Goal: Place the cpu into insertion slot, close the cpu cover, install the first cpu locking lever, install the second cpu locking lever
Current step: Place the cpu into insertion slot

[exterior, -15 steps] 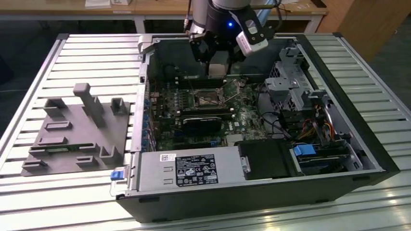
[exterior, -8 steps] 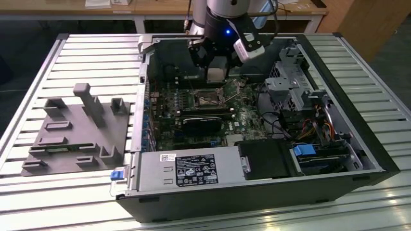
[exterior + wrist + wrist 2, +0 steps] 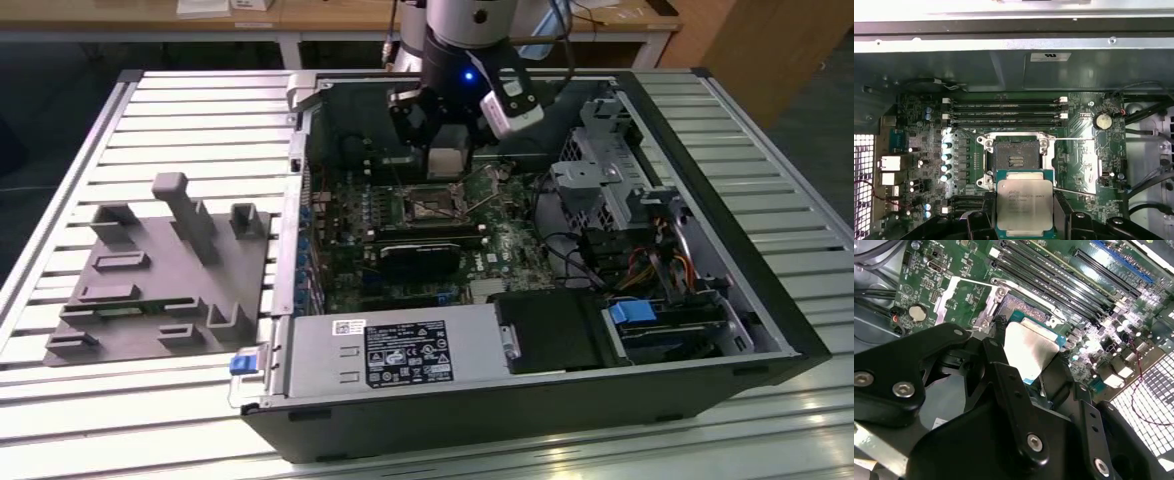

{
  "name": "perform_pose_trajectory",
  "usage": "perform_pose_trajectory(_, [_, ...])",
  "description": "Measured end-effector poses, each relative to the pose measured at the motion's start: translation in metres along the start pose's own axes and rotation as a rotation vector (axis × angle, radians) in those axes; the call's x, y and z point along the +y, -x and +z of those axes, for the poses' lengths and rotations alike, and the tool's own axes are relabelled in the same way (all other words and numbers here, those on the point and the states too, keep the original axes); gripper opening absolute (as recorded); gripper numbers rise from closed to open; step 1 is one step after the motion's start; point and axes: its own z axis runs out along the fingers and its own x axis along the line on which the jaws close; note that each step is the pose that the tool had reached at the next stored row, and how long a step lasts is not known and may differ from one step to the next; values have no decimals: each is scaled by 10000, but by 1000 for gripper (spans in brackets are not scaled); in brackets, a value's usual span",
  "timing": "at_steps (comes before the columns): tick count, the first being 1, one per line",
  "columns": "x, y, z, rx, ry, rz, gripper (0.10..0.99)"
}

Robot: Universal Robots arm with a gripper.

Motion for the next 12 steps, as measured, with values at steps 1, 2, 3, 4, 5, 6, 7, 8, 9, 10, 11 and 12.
perform_pose_trajectory(1, [-1, -2, 8, -4, 0, 42, 541])
perform_pose_trajectory(2, [-1, -5, 14, -8, 1, 93, 541])
perform_pose_trajectory(3, [-2, -6, 19, -16, 2, 168, 541])
perform_pose_trajectory(4, [-2, -6, 23, -26, 4, 290, 541])
perform_pose_trajectory(5, [-3, -6, 27, -40, 7, 456, 541])
perform_pose_trajectory(6, [-3, -7, 31, -57, 9, 634, 541])
perform_pose_trajectory(7, [-3, -6, 34, -73, 13, 815, 541])
perform_pose_trajectory(8, [-3, -6, 38, -89, 17, 991, 541])
perform_pose_trajectory(9, [-4, -6, 40, -105, 18, 1173, 541])
perform_pose_trajectory(10, [-4, -6, 42, -120, 20, 1351, 541])
perform_pose_trajectory(11, [-4, -6, 44, -136, 24, 1531, 541])
perform_pose_trajectory(12, [-4, -6, 46, -154, 27, 1721, 541])
